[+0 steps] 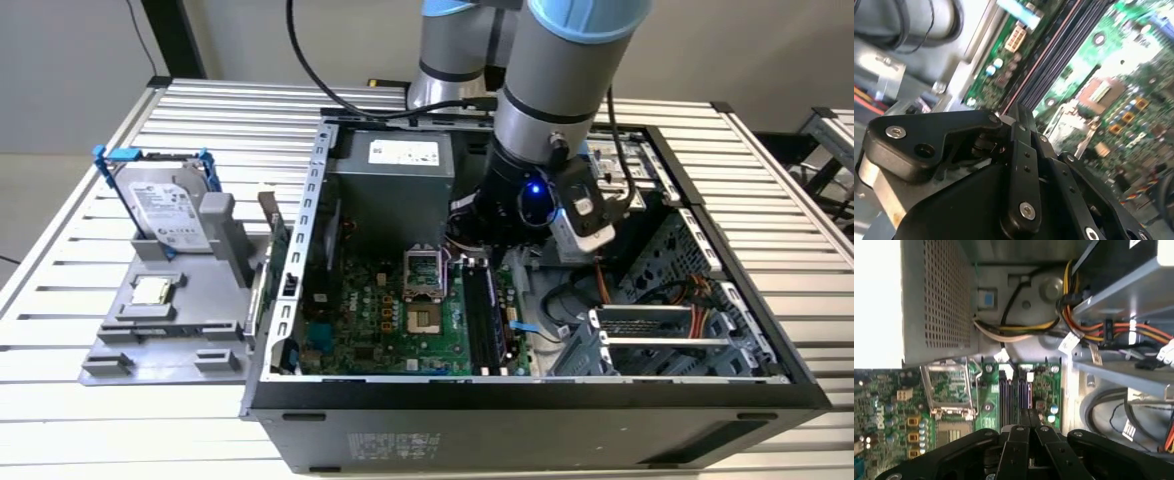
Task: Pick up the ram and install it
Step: 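Press down the ram until it locks into place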
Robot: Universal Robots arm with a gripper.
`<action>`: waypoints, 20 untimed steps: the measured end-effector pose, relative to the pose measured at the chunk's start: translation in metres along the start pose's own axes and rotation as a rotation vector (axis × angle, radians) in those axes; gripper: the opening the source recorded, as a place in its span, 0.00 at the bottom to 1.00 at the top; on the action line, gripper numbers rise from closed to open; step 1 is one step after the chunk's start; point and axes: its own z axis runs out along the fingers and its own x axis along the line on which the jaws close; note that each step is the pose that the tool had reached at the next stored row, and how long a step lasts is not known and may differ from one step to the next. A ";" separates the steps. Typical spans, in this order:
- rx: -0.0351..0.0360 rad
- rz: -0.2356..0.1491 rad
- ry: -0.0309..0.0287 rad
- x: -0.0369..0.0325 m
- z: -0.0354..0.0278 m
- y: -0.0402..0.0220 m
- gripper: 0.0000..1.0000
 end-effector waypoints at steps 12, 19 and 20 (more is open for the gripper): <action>-0.0106 0.000 0.0016 -0.0095 -0.0124 -0.0059 0.00; -0.0113 0.000 0.0026 -0.0108 -0.0134 -0.0195 0.00; -0.0115 0.000 0.0027 -0.0109 -0.0138 -0.0215 0.00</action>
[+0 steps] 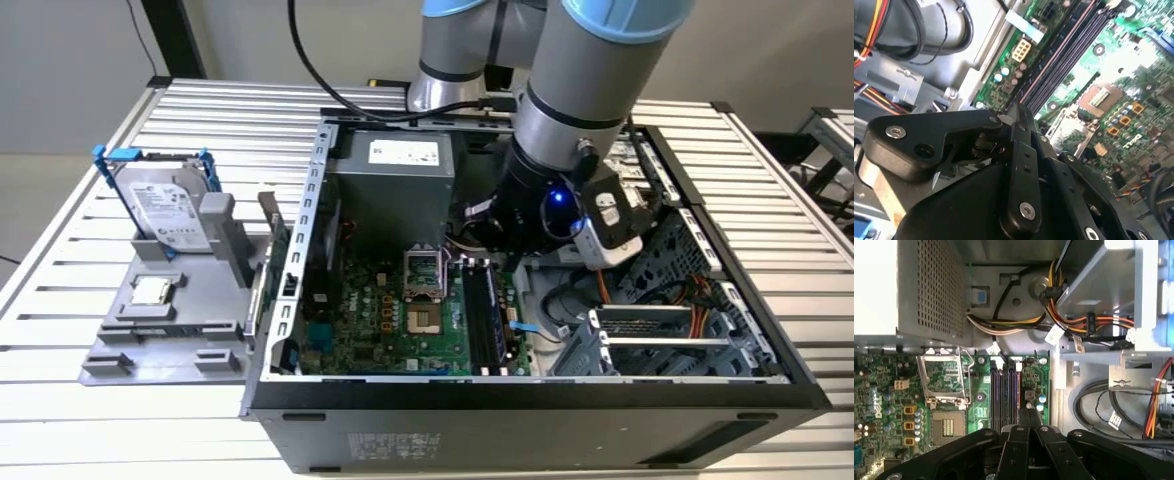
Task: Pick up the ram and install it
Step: 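Press down the ram until it locks into place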
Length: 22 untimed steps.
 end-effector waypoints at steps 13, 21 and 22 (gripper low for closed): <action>-0.0003 0.000 0.0004 -0.0002 -0.0329 -0.0013 0.00; 0.0001 -0.058 0.0045 -0.0002 -0.0331 -0.0013 0.00; 0.0000 -0.073 0.0055 -0.0002 -0.0331 -0.0013 0.00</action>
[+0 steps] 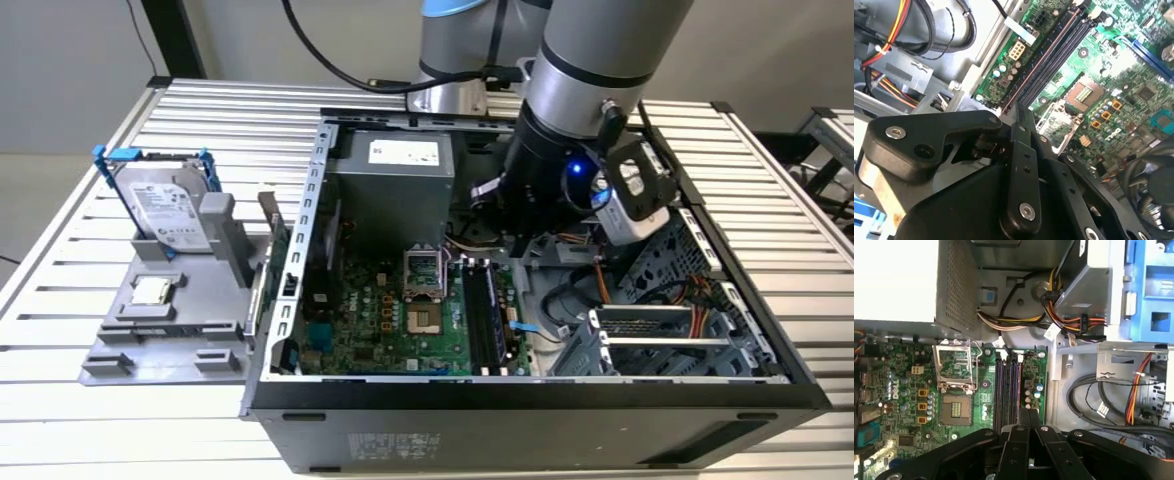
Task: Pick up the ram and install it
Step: 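Press down the ram until it locks into place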
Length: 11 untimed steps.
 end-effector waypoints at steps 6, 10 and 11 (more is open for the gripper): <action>-0.0002 -0.101 0.0068 0.0000 0.0000 0.0000 0.00; -0.0003 -0.172 0.0116 0.0000 0.0000 0.0000 0.00; -0.0003 -0.187 0.0126 0.0000 0.0000 0.0000 0.00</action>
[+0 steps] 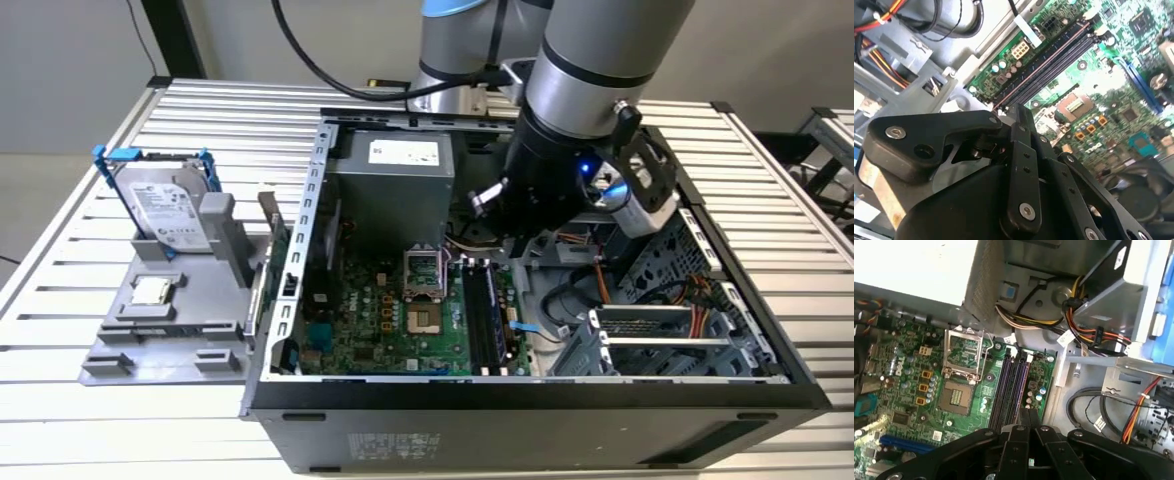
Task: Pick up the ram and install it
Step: 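Press down the ram until it locks into place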
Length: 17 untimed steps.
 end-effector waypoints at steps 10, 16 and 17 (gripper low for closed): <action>-0.0002 -0.154 0.0104 0.0000 0.0000 0.0000 0.00; -0.0003 -0.244 0.0164 0.0000 -0.0001 0.0000 0.00; -0.0003 -0.260 0.0175 0.0000 -0.0001 0.0000 0.00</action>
